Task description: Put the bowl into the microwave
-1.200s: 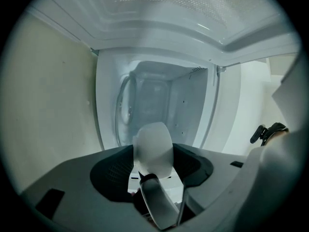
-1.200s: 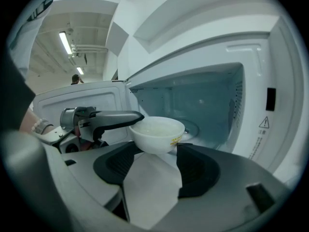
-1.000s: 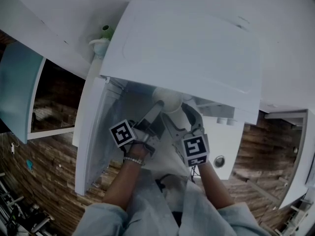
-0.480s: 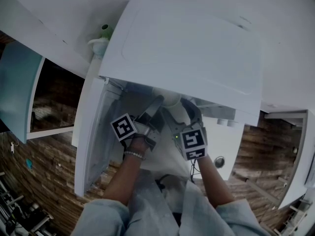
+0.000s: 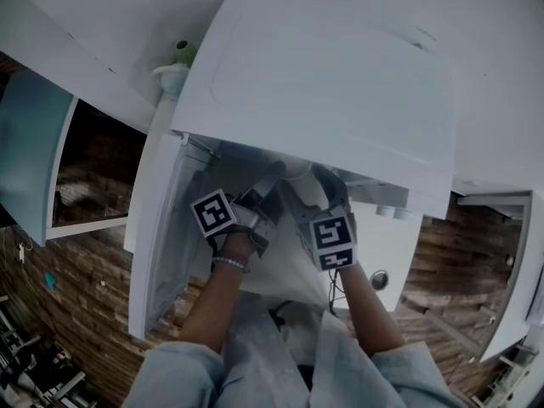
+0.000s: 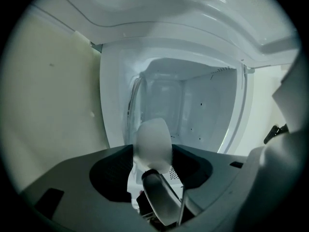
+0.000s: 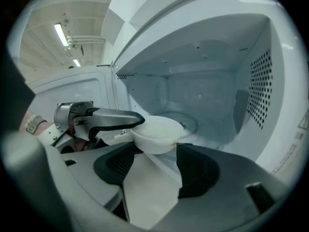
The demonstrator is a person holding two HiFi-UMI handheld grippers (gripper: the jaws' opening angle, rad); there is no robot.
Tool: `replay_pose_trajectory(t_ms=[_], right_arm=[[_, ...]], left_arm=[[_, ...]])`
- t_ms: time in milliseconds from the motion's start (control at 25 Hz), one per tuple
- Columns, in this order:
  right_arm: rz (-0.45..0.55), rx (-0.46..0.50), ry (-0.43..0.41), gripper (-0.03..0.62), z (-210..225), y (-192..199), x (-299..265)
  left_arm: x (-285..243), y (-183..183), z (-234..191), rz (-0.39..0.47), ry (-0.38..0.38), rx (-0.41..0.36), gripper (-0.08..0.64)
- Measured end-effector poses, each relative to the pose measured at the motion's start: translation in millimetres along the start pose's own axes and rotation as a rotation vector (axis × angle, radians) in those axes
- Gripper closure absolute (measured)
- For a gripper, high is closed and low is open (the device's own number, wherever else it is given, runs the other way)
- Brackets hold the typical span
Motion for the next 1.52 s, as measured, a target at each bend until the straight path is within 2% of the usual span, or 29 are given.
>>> replay_pose_trajectory(t_ms=[760, 960, 1240, 1400, 1520], right_arm=[[-0.042, -0.061, 0.056, 0.308, 19.7, -20.3, -31.3], [-0.046, -0.076, 0.072, 0.308, 25.3, -26.5, -41.0], [-0.009, -0.156, 0.034, 0.31, 28.9, -25.2, -38.9], [0.003, -0.154, 0.02, 0.31, 27.3, -23.4, -26.8], [0.014, -0.141, 0.01, 0.339, 23.9, -21.0, -12.5]], left_arm=[[40.3, 23.5, 16.8, -0.042, -0.027, -0.106, 0.308], [49.6, 34.5, 28.1, -0.082, -0.008, -0.169, 0.308], [59.3, 39.9, 33.8, -0.096, -0.062, -0.239, 0.309], [60.7, 39.2, 38.1, -0.094, -0.059, -0.252, 0.311], [59.9, 41.1, 44.0, -0.095, -0.061, -0.282, 0.321]])
Point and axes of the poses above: the fingertips, and each gripper's own axes: x backward along the fingers, z to its right, y out of its underside, the point moved 8 cm from there along x, backward along the fingers, and after that the axes turned 6 degrees about -z, right-handed, at the moved point
